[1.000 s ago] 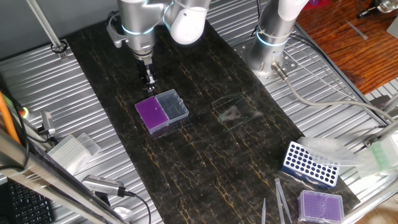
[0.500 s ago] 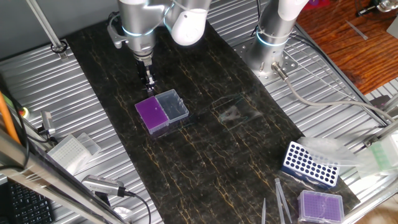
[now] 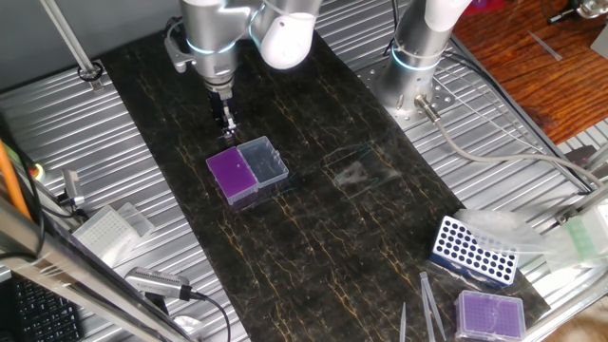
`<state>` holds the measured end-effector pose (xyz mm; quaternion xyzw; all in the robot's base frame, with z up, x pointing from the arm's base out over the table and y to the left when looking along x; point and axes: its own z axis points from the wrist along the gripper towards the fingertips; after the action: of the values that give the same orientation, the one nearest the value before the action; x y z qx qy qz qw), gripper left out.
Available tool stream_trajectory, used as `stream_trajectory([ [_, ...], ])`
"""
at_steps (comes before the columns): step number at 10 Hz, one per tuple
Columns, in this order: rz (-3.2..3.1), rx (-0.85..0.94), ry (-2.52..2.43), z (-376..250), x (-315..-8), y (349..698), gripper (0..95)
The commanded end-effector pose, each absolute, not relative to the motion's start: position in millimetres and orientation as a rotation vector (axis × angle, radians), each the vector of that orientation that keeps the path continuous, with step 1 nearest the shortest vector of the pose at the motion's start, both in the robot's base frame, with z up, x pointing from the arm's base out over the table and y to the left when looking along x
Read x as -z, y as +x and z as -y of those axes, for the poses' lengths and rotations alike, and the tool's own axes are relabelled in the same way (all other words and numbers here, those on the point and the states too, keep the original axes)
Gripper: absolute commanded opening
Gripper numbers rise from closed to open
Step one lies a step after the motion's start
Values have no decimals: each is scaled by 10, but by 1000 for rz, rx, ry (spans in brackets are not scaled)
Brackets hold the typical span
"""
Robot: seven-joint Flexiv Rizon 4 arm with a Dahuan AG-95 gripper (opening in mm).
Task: Insert a small pipette tip into the holder for small pipette tips
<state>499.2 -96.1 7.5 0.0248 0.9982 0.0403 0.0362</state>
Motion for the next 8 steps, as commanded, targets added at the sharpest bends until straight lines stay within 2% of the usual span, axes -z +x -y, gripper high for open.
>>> stream_trajectory([
  [1,-3069,-194,84,966,-125,4986,0],
  [4,-3081,-195,108,966,-170,4989,0],
  [8,-3150,-167,77,941,-467,5001,0],
])
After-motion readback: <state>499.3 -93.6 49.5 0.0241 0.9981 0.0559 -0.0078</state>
